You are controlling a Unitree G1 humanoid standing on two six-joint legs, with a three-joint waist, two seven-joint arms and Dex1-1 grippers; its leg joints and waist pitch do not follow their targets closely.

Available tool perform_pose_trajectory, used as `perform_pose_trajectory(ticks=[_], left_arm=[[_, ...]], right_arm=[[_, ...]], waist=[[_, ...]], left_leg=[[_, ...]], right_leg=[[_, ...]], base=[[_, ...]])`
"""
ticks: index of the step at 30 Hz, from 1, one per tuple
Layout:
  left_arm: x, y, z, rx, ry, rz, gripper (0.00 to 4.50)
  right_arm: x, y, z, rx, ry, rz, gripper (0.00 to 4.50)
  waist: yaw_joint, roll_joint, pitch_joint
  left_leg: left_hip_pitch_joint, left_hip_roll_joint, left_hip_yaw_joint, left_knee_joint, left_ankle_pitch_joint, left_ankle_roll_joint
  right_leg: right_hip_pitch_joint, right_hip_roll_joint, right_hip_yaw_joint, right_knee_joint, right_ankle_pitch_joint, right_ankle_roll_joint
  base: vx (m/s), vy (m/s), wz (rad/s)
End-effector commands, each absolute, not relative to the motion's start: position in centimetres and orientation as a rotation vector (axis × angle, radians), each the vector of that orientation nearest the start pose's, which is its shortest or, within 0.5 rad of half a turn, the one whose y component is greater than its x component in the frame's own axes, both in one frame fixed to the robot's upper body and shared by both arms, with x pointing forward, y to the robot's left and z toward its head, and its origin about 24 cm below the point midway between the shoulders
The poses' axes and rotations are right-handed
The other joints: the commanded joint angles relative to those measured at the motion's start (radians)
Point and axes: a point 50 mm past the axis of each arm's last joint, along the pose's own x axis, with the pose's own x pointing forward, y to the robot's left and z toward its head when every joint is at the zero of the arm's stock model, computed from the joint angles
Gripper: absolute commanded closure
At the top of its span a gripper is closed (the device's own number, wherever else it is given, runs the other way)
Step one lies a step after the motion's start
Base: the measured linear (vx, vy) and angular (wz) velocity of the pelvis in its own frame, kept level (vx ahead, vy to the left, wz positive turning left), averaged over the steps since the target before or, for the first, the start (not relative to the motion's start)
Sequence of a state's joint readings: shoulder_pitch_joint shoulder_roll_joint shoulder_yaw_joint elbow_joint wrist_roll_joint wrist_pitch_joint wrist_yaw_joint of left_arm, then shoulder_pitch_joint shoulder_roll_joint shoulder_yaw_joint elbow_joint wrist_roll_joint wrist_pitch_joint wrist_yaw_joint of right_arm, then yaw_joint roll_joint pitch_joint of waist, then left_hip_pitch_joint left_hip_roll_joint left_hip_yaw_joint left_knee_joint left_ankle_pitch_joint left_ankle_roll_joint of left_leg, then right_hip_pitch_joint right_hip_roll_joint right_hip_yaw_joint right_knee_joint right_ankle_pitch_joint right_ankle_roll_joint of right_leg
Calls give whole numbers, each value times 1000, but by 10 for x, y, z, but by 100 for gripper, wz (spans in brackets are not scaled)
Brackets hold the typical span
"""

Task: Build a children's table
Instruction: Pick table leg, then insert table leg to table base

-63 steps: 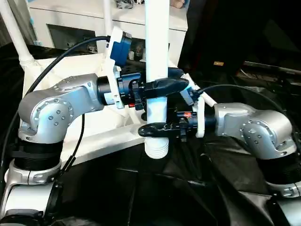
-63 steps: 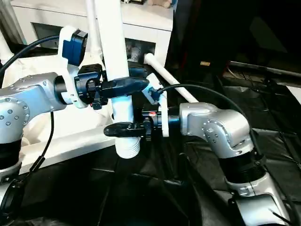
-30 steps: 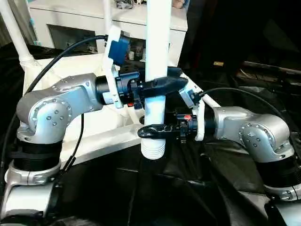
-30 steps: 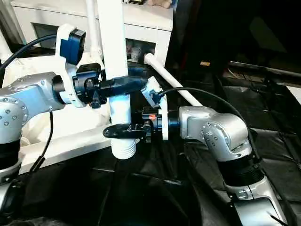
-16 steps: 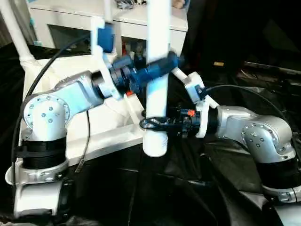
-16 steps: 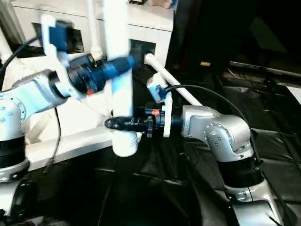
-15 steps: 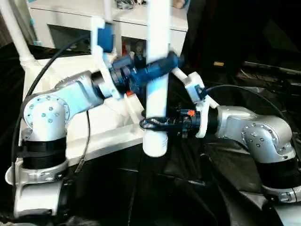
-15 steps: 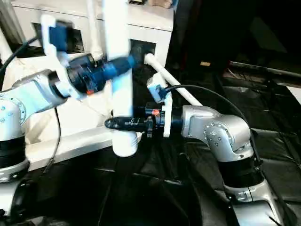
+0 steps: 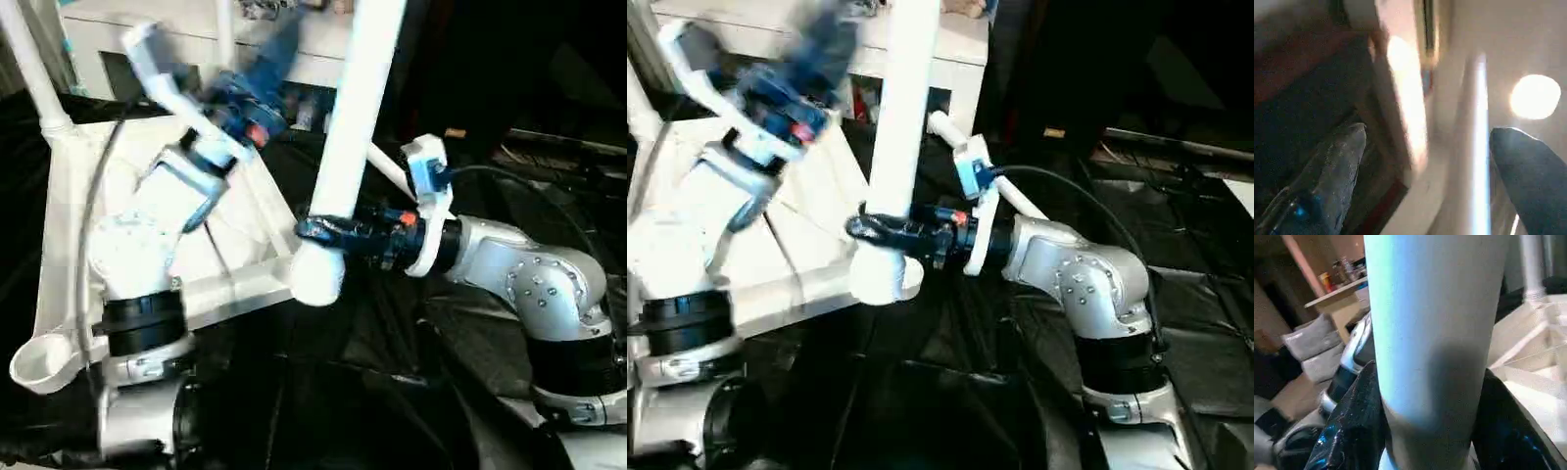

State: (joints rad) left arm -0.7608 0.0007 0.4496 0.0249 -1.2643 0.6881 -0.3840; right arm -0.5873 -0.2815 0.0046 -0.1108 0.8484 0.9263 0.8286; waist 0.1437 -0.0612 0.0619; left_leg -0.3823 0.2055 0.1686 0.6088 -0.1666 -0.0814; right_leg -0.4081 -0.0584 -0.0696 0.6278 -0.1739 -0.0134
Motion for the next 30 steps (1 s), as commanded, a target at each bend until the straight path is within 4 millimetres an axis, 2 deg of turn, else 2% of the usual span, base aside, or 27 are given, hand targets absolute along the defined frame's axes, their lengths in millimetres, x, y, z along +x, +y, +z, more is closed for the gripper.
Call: perform_pose_trajectory(ticks=[1,6,7,8,9,10,11,12,13,14,15,16,17,18,19,20,21,22,23,24,26,28,29,30], left_arm=[[314,148,254,-1242,-519,-990,1],[310,164,249,-1194,-540,-942,1],[314,168,240,-1059,-461,-864,1],[319,171,228,-887,-368,-774,1],[325,175,206,-464,-285,-617,1],[325,175,206,-462,-285,-617,1],[325,171,193,-213,-224,-615,1],[325,170,189,-169,-203,-621,1],[324,166,170,94,-80,-675,1],[323,165,165,151,-55,-693,1],[317,163,148,342,38,-777,1],[317,163,148,342,38,-777,1],[311,161,139,405,90,-857,19],[307,159,134,405,127,-912,29],[303,156,130,375,156,-947,36],[303,156,130,375,156,-947,36],[299,154,125,350,191,-992,49],[295,154,114,349,248,-1026,67],[294,155,107,379,284,-1038,75],[293,158,99,423,316,-1045,78],[293,162,92,454,344,-1037,83],[293,168,80,470,397,-1006,112],[293,168,80,470,397,-1006,112],[293,169,77,462,420,-1005,121]], right_arm=[[294,-99,178,390,106,1264,262],[307,-106,169,338,98,1087,262],[313,-109,164,290,93,1009,262],[318,-111,159,237,89,933,262],[328,-116,151,164,86,813,262],[328,-116,151,163,86,813,262],[330,-118,146,137,86,778,262],[330,-118,145,135,87,774,262],[331,-118,138,100,89,759,262],[330,-118,136,90,88,760,263],[329,-119,132,57,87,766,263],[329,-119,132,57,87,766,263],[328,-119,130,60,88,765,263],[328,-120,129,69,88,761,263],[328,-120,127,70,90,759,263],[328,-120,127,70,90,759,263],[327,-121,124,60,94,756,263],[326,-121,119,37,100,751,263],[324,-121,116,33,107,756,263],[322,-121,114,31,108,761,263],[320,-121,112,34,108,764,263],[317,-123,105,24,124,755,263],[317,-123,105,24,124,755,263],[316,-123,105,26,127,756,263]], waist=[[3,15,-80],[-3,19,-77],[-4,18,-77],[-7,20,-74],[-9,17,-73],[-7,19,-71],[-13,18,-71],[-9,21,-74],[-8,17,-75],[-3,19,-75],[-6,21,-74],[-6,21,-74],[-9,27,-75],[-12,27,-78],[-12,37,-78],[-14,34,-77],[-13,41,-77],[-17,47,-75],[-16,44,-74],[-16,37,-73],[-16,42,-71],[-17,37,-70],[-18,39,-69],[-22,39,-66]], left_leg=[[12,17,-8,-67,-190,-78],[20,18,-6,-71,-209,-83],[19,20,-7,-74,-209,-85],[22,22,-12,-81,-226,-88],[23,23,-14,-83,-231,-86],[28,22,-16,-86,-246,-94],[28,21,-11,-85,-252,-99],[35,22,-11,-85,-253,-98],[35,24,-12,-86,-249,-96],[35,25,-15,-87,-250,-90],[31,27,-14,-88,-239,-88],[31,27,-14,-88,-239,-88],[29,26,-13,-88,-221,-92],[28,25,-8,-84,-200,-103],[27,23,-7,-83,-197,-106],[27,23,-5,-83,-201,-106],[29,21,-4,-80,-215,-107],[28,20,-3,-80,-240,-108],[28,19,-3,-80,-245,-105],[26,18,-4,-82,-253,-88],[27,18,-5,-84,-264,-80],[28,19,-5,-85,-281,-79],[29,19,-6,-86,-288,-79],[31,20,-9,-88,-315,-79]], right_leg=[[59,-73,42,-79,-239,-108],[53,-69,43,-80,-262,-85],[52,-68,42,-82,-269,-75],[47,-68,42,-85,-310,-34],[45,-68,42,-92,-342,0],[42,-72,43,-97,-403,45],[43,-70,46,-97,-411,52],[36,-71,48,-96,-405,54],[36,-72,47,-93,-386,40],[35,-72,46,-94,-374,36],[37,-72,47,-82,-309,-5],[37,-72,47,-82,-309,-5],[40,-73,48,-74,-257,-40],[44,-72,50,-61,-177,-91],[44,-73,50,-57,-158,-107],[44,-72,51,-60,-149,-118],[44,-72,51,-57,-143,-134],[45,-70,52,-64,-146,-141],[45,-70,51,-65,-154,-142],[50,-70,52,-70,-205,-131],[48,-72,54,-76,-262,-115],[47,-73,53,-82,-316,-102],[46,-74,53,-83,-334,-100],[43,-76,51,-88,-388,-95]], base=[[0,0,0],[0,0,0],[0,0,0],[0,0,0],[0,0,0],[0,0,0],[0,0,0],[0,0,0],[0,0,0],[0,0,0],[0,0,0],[0,0,0],[0,0,0],[0,0,0],[0,0,0],[0,0,0],[0,0,0],[0,0,0],[0,0,0],[0,0,0],[0,0,0],[0,0,0],[0,0,0],[0,0,0]])
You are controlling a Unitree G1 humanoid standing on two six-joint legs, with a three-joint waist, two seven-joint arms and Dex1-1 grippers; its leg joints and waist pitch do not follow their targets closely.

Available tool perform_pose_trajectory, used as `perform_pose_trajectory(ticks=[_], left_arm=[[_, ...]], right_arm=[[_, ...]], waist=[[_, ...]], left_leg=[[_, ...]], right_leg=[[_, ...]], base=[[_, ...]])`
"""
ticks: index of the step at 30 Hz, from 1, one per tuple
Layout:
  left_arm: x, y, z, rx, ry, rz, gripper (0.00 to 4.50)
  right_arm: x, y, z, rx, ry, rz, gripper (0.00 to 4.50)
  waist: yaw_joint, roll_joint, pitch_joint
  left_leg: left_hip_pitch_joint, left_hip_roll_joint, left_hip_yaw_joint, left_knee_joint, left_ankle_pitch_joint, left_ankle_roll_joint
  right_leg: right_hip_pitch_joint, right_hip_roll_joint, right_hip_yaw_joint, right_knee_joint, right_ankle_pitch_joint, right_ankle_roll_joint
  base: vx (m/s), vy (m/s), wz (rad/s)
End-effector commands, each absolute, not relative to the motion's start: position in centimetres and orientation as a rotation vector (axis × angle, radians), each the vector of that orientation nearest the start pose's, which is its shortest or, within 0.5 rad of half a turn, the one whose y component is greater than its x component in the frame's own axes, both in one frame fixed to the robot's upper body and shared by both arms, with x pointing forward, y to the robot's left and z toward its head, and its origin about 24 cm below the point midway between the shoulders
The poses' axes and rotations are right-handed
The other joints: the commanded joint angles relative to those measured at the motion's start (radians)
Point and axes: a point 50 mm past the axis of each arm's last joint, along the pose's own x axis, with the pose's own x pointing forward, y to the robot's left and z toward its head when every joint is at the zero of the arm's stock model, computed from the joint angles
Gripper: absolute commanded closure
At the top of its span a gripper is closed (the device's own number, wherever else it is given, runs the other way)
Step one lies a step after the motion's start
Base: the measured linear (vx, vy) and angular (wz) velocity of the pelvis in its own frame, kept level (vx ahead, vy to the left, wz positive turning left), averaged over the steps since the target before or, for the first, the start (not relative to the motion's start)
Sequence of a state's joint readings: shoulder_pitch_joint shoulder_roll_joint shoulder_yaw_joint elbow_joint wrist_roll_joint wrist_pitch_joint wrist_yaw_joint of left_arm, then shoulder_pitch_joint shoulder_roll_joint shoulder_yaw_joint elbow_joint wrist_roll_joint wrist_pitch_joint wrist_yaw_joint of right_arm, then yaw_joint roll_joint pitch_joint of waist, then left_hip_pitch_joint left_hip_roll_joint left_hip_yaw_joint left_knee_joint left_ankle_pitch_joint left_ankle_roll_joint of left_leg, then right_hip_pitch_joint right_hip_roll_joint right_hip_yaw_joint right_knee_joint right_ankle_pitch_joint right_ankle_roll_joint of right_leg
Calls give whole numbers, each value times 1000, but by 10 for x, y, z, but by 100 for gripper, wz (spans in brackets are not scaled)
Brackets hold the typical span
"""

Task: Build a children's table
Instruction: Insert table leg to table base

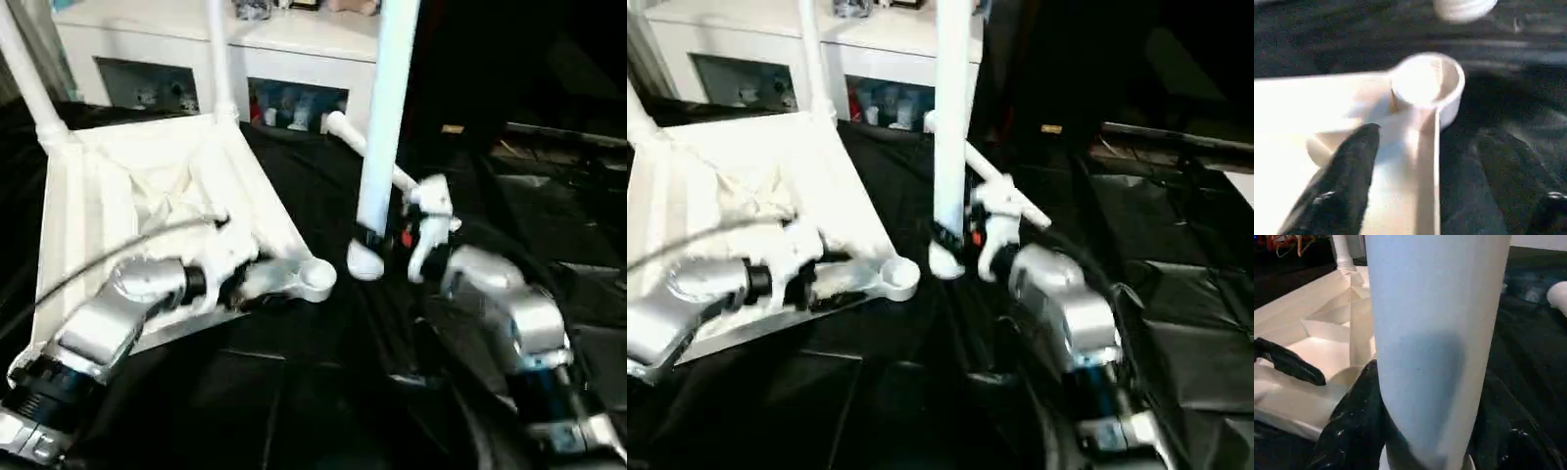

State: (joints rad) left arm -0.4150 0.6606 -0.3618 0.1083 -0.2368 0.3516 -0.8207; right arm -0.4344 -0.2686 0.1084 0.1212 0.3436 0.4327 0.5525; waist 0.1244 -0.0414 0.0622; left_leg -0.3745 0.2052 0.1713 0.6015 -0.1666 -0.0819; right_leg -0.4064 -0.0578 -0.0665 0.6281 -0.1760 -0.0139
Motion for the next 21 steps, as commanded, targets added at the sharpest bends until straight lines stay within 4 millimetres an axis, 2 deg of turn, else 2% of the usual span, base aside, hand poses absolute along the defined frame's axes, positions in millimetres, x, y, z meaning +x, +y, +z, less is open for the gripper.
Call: perform_pose_trajectory(ticks=[1,2,4,8,13,15,19,20,21], left_arm=[[291,171,74,441,443,-1010,128],[290,173,73,436,454,-1011,128],[290,176,69,444,488,-1013,143],[294,181,64,448,523,-982,173],[302,185,63,436,546,-940,218],[302,187,62,459,581,-944,236],[300,189,63,447,609,-946,259],[300,189,63,443,607,-949,280],[299,188,64,431,607,-955,290]], right_arm=[[314,-122,103,32,131,760,263],[314,-122,102,28,133,760,263],[313,-121,100,9,136,766,263],[313,-123,101,16,136,766,263],[313,-122,100,7,136,771,263],[313,-122,99,0,136,773,263],[313,-122,98,0,136,773,263],[313,-122,98,1,135,772,263],[313,-121,97,1,135,772,263]], waist=[[-4,22,-65],[-9,27,-62],[-14,27,-62],[-17,27,-63],[-12,28,-66],[-12,28,-68],[-11,33,-69],[-11,33,-69],[-10,37,-70]], left_leg=[[25,21,-12,-80,-326,-78],[27,21,-13,-81,-355,-78],[31,19,-15,-80,-378,-76],[30,19,-16,-80,-373,-69],[32,21,-15,-80,-353,-66],[27,22,-17,-82,-337,-67],[26,21,-15,-80,-322,-67],[26,21,-14,-80,-321,-67],[26,21,-14,-79,-319,-66]], right_leg=[[39,-77,48,-91,-402,-95],[36,-76,47,-96,-433,-94],[34,-78,46,-104,-476,-85],[34,-77,45,-104,-472,-85],[34,-76,47,-96,-400,-113],[41,-76,48,-89,-365,-121],[43,-77,49,-84,-321,-143],[43,-77,49,-84,-318,-145],[44,-77,49,-82,-314,-149]], base=[[0,0,0],[0,0,0],[0,0,0],[0,0,0],[0,0,0],[0,0,0],[0,0,0],[0,0,0],[0,0,0]])
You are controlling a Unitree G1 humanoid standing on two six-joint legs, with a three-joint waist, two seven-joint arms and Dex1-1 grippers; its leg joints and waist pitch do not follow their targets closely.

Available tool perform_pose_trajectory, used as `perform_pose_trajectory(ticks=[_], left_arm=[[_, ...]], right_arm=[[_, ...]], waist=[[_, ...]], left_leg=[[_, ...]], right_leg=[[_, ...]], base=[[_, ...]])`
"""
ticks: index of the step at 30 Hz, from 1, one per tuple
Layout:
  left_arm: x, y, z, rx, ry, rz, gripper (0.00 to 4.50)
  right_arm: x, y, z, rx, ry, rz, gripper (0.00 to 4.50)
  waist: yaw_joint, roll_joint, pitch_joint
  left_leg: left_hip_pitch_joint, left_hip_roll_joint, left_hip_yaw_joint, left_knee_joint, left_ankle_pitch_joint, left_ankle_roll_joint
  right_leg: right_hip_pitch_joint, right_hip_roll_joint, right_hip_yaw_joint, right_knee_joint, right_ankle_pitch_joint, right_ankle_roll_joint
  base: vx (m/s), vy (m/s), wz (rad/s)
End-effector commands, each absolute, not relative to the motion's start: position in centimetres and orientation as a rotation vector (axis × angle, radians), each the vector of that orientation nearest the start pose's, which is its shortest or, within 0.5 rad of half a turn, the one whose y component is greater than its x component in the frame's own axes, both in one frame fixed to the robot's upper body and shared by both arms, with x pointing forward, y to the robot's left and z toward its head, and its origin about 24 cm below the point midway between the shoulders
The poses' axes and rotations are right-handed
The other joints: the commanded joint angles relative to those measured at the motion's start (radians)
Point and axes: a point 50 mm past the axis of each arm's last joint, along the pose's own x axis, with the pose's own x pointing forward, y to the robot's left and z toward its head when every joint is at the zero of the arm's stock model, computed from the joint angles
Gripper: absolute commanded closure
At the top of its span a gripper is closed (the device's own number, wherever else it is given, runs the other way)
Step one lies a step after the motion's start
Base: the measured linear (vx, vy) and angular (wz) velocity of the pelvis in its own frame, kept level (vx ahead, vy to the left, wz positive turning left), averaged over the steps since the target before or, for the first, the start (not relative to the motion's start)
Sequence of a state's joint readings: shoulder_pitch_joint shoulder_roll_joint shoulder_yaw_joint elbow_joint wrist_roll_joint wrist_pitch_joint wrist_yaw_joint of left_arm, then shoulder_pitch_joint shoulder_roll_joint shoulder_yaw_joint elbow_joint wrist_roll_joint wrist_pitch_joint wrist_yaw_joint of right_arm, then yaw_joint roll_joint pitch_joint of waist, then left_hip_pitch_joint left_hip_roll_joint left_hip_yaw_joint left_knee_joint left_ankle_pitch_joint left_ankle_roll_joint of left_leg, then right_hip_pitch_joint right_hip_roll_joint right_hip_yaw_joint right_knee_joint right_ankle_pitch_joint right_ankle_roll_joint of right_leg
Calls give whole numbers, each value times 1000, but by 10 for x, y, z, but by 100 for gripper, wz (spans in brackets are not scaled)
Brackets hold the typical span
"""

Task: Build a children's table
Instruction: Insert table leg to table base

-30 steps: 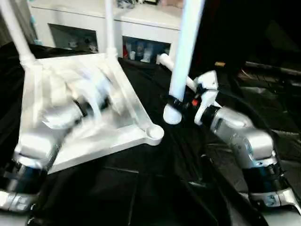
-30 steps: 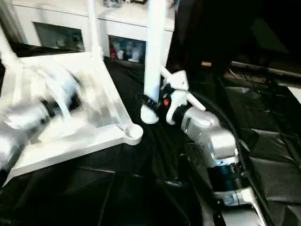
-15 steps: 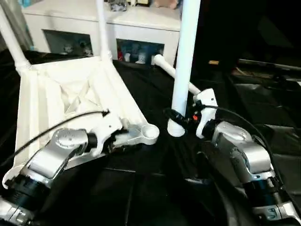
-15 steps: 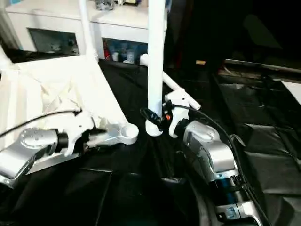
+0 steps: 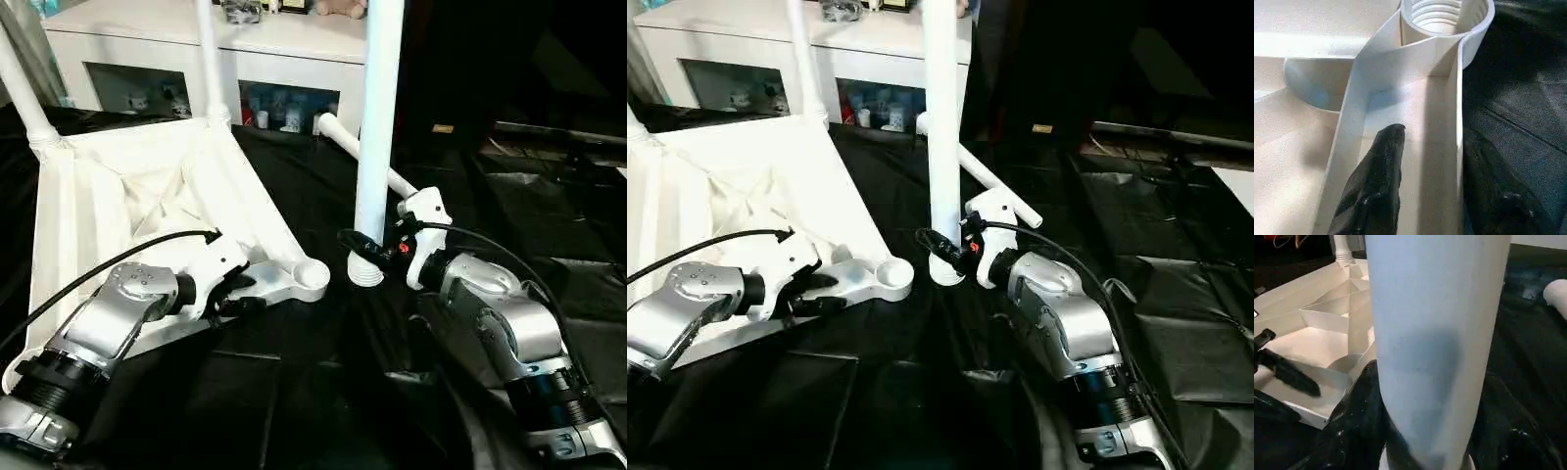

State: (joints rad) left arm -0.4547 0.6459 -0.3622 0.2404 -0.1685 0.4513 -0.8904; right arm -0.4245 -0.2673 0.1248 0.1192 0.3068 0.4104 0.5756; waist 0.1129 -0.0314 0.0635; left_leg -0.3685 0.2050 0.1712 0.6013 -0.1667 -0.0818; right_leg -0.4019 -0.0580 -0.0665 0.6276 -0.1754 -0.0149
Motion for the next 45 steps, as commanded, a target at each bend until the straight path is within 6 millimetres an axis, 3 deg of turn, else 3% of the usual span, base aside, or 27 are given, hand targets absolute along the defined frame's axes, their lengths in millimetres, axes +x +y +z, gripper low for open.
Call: perform_pose_trajectory(ticks=[1,2,9,16,21,22,25,26,30,33,37,38,40,45], left_arm=[[298,187,64,429,610,-960,290],[298,187,64,430,616,-960,300],[296,197,60,489,677,-940,348],[292,202,60,508,695,-938,407],[288,203,59,520,695,-942,440],[287,202,59,499,663,-945,440],[284,200,60,483,591,-960,447],[277,198,59,472,562,-992,450],[266,190,58,492,500,-1071,450],[253,169,59,461,432,-1207,450],[252,152,58,432,379,-1245,450],[252,152,58,434,380,-1243,450],[255,151,56,452,381,-1237,450],[262,154,51,480,406,-1200,450]], right_arm=[[312,-121,97,1,134,771,263],[312,-121,97,1,134,770,263],[313,-121,97,4,127,762,263],[313,-121,97,1,126,761,263],[313,-121,98,0,126,766,263],[313,-122,98,3,127,771,263],[313,-122,99,6,128,778,263],[313,-122,101,37,123,792,263],[309,-120,107,90,108,850,263],[303,-117,112,131,95,930,263],[295,-114,117,165,88,991,263],[294,-114,117,165,88,994,263],[292,-114,117,175,93,1008,263],[287,-114,111,152,134,1000,263]], waist=[[0,25,-69],[2,30,-70],[-1,35,-66],[-4,31,-63],[-5,31,-63],[-6,25,-63],[-10,27,-65],[-10,21,-66],[-13,22,-68],[-10,23,-69],[8,31,-69],[9,29,-68],[18,31,-68],[22,29,-63]], left_leg=[[20,21,-14,-79,-324,-64],[21,21,-14,-79,-328,-65],[23,20,-17,-81,-357,-63],[26,20,-18,-81,-375,-58],[24,21,-18,-82,-372,-56],[24,20,-17,-82,-369,-54],[20,20,-17,-82,-354,-50],[19,20,-17,-81,-340,-43],[16,22,-13,-82,-306,-31],[13,26,-11,-83,-268,-21],[30,27,-3,-79,-283,-22],[29,27,-2,-79,-289,-23],[23,26,-6,-83,-300,-32],[26,21,-9,-84,-347,-42]], right_leg=[[38,-76,49,-84,-321,-149],[38,-77,49,-83,-326,-150],[36,-78,47,-94,-398,-131],[31,-79,46,-102,-461,-113],[30,-79,46,-102,-463,-110],[31,-79,46,-102,-461,-110],[33,-78,47,-99,-437,-113],[34,-79,48,-96,-424,-116],[36,-76,50,-91,-376,-125],[39,-74,52,-82,-302,-141],[24,-72,56,-85,-292,-154],[25,-71,56,-86,-295,-154],[32,-74,55,-88,-331,-132],[29,-79,54,-105,-469,-79]], base=[[0,0,0],[0,0,0],[0,0,0],[0,0,0],[0,0,0],[0,0,0],[0,0,0],[0,0,0],[0,0,0],[0,0,0],[0,0,0],[0,0,0],[0,0,0],[0,0,0]])
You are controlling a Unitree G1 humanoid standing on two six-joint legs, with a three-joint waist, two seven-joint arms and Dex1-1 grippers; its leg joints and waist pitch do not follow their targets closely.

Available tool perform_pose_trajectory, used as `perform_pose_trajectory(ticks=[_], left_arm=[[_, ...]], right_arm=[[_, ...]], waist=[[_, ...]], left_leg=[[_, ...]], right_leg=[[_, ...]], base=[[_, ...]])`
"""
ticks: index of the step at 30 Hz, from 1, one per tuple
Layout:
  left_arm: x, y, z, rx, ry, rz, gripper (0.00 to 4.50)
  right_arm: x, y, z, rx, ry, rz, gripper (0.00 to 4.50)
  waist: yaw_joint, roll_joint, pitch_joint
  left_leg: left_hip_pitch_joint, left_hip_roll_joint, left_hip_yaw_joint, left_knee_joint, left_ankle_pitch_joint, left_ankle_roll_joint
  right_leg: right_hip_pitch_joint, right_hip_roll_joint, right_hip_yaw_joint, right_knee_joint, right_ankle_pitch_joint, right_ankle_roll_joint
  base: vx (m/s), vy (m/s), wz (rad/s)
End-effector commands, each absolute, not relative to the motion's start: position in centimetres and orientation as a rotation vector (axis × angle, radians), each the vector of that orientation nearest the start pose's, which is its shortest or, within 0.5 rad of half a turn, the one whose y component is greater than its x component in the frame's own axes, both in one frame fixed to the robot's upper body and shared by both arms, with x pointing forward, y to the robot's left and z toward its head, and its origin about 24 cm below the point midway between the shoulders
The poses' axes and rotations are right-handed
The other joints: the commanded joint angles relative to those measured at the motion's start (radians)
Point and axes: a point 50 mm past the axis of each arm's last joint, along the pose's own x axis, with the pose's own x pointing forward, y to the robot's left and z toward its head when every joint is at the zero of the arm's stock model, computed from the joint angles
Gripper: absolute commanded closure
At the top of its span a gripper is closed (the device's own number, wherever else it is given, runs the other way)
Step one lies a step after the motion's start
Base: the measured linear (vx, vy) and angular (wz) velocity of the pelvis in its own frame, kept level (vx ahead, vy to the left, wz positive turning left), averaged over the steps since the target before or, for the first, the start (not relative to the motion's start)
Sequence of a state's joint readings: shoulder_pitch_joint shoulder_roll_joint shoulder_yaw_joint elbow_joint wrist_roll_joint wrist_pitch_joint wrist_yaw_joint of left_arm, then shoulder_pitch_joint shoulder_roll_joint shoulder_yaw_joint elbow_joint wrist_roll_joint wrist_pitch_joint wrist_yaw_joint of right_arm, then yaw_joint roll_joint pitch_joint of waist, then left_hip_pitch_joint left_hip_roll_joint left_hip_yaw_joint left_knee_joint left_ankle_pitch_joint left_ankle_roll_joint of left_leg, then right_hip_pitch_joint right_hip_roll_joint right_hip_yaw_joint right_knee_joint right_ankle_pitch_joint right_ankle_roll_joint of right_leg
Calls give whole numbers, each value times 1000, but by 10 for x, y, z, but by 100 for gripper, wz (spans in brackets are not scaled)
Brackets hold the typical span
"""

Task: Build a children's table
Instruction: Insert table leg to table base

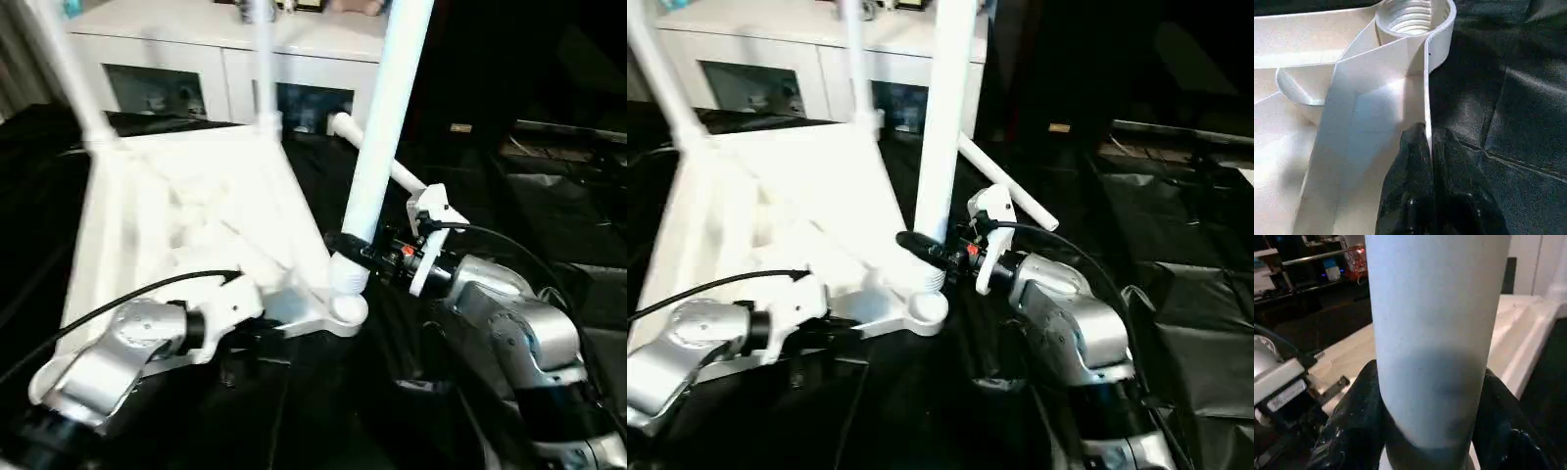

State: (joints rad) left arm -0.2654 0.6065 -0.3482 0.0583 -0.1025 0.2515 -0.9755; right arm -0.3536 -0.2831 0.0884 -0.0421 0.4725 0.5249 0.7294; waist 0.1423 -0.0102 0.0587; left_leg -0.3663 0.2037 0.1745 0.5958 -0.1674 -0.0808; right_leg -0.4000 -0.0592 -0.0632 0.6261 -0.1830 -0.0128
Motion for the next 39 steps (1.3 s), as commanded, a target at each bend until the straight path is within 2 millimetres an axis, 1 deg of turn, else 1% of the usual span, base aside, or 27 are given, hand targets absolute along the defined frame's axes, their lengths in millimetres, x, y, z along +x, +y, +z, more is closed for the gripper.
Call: perform_pose_trajectory(ticks=[1,2,3,6,8,9,13,16,17,18,19,21,22,23,24,25,27,31,34,38,39], left_arm=[[264,155,50,480,410,-1193,450],[265,156,50,479,413,-1188,450],[265,157,49,488,421,-1188,450],[265,161,45,526,456,-1192,450],[267,163,45,532,460,-1186,450],[268,163,45,531,459,-1185,450],[269,162,47,520,453,-1188,450],[271,161,47,521,450,-1189,450],[271,161,47,521,449,-1189,450],[272,161,47,521,449,-1189,450],[272,161,47,521,448,-1189,450],[273,161,48,520,447,-1189,450],[274,161,48,520,447,-1189,450],[274,161,49,520,447,-1189,450],[274,161,49,520,447,-1188,450],[275,161,49,521,447,-1187,450],[275,162,50,522,447,-1186,450],[276,164,50,525,450,-1182,450],[276,164,50,525,449,-1178,450],[277,165,50,522,449,-1175,450],[277,165,50,522,448,-1174,450]], right_arm=[[287,-114,109,135,148,990,263],[286,-115,107,123,158,984,263],[286,-115,106,112,170,978,263],[285,-119,101,94,215,952,263],[286,-119,99,99,226,938,263],[286,-119,97,99,229,935,263],[289,-115,91,102,246,928,263],[293,-112,87,106,258,920,263],[294,-111,86,106,262,916,263],[296,-110,84,107,265,913,263],[297,-110,84,107,268,911,263],[300,-108,80,108,277,907,263],[300,-107,79,108,279,906,263],[301,-107,78,105,279,903,263],[302,-107,77,102,279,900,263],[304,-105,76,113,281,899,263],[306,-104,75,116,283,898,263],[308,-104,69,125,285,889,263],[309,-105,65,144,285,885,263],[306,-110,58,236,291,869,264],[303,-113,52,269,300,864,264]], waist=[[-8,15,-58],[-10,12,-57],[-11,10,-57],[-12,14,-57],[-14,13,-57],[-16,14,-59],[-18,14,-59],[-18,15,-60],[-19,16,-59],[-18,14,-60],[-19,16,-58],[-19,15,-58],[-19,9,-59],[-18,13,-58],[-19,13,-57],[-19,10,-57],[-18,10,-58],[-20,11,-57],[-22,9,-56],[-28,12,-55],[-30,17,-55]], left_leg=[[25,21,-15,-78,-355,-45],[24,21,-15,-79,-358,-45],[24,20,-17,-78,-359,-44],[26,19,-19,-78,-369,-44],[24,19,-20,-79,-377,-44],[24,19,-21,-79,-380,-44],[27,20,-20,-77,-386,-42],[27,21,-20,-77,-382,-43],[25,21,-21,-78,-383,-45],[24,20,-20,-78,-382,-44],[27,21,-20,-78,-390,-44],[27,21,-20,-78,-393,-45],[28,21,-20,-78,-393,-44],[28,22,-21,-78,-393,-45],[28,22,-21,-79,-396,-46],[28,22,-21,-78,-398,-45],[26,22,-21,-79,-388,-44],[28,22,-21,-79,-398,-44],[27,22,-21,-80,-400,-43],[30,21,-23,-79,-422,-42],[31,22,-25,-81,-430,-42]], right_leg=[[25,-79,49,-108,-501,-69],[26,-78,48,-112,-515,-63],[25,-80,46,-117,-545,-49],[22,-79,43,-121,-571,-39],[23,-78,41,-121,-572,-37],[23,-79,40,-121,-563,-40],[19,-79,41,-120,-551,-53],[19,-79,42,-118,-533,-64],[21,-79,42,-117,-530,-70],[22,-80,42,-118,-530,-68],[19,-80,42,-118,-534,-69],[19,-81,42,-118,-540,-71],[19,-81,41,-118,-542,-71],[18,-82,42,-118,-545,-72],[18,-82,42,-119,-547,-70],[18,-83,42,-119,-553,-68],[20,-84,42,-118,-553,-67],[17,-84,42,-119,-560,-70],[19,-84,41,-120,-570,-65],[16,-85,39,-126,-596,-62],[17,-84,37,-126,-593,-63]], base=[[0,0,0],[0,0,0],[0,0,0],[0,0,0],[0,0,0],[0,0,0],[0,0,0],[0,0,0],[0,0,0],[0,0,0],[0,0,0],[0,0,0],[0,0,0],[0,0,0],[0,0,0],[0,0,0],[0,0,0],[0,0,0],[0,0,0],[0,0,0],[0,0,0]])
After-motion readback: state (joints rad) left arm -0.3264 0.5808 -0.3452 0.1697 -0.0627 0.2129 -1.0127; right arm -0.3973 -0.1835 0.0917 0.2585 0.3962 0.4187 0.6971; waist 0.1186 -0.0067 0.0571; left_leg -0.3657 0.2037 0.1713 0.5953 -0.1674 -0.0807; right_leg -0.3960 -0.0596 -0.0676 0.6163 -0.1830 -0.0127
